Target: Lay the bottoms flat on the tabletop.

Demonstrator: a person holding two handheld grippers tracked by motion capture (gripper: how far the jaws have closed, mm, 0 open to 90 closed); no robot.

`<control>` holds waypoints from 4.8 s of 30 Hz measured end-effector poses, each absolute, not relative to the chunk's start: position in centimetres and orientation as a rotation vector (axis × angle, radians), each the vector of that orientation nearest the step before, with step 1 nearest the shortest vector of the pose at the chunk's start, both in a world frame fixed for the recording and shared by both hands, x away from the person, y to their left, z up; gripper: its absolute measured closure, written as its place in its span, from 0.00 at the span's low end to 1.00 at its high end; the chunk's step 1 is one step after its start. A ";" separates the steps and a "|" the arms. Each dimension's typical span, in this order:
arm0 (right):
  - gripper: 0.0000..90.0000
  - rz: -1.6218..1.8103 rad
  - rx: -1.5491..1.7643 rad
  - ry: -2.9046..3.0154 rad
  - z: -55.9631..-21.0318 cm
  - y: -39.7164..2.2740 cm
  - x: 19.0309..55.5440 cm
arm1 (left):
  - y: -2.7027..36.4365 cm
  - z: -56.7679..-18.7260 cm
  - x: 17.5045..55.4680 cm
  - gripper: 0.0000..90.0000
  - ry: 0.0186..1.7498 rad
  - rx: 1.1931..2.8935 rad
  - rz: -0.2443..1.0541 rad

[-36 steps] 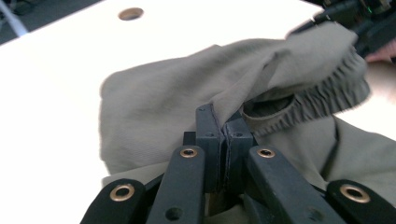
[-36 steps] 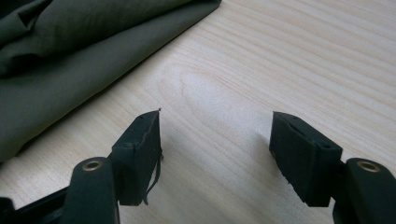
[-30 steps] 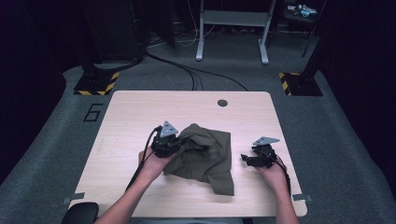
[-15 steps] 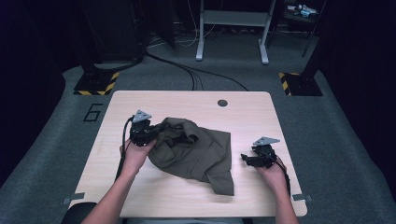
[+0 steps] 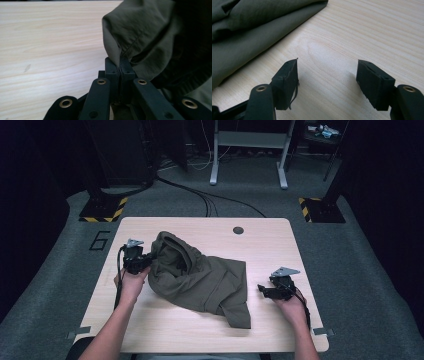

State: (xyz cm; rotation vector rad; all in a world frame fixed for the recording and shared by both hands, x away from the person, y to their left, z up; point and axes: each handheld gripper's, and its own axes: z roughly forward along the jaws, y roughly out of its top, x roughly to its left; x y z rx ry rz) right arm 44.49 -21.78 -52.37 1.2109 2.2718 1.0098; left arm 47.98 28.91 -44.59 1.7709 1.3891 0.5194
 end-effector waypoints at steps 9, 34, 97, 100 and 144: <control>0.37 1.030 1.207 2.247 -52.6 -21.7 44.4 | 31.1 -47.3 49.4 0.97 1.495 1.776 0.515; 0.53 1.174 1.144 2.218 -50.3 -17.9 45.0 | 33.5 -47.3 48.3 0.53 1.498 1.728 0.477; 0.72 1.194 1.079 2.296 -48.4 -13.7 48.9 | 28.7 -48.5 49.7 0.36 1.420 1.868 0.479; 0.69 1.184 1.061 2.336 -49.0 -12.6 48.7 | 29.3 -48.3 48.9 0.36 1.415 1.841 0.486; 0.98 1.365 0.727 2.572 -48.8 -1.2 42.4 | 31.8 -47.8 47.5 0.36 1.413 1.811 0.490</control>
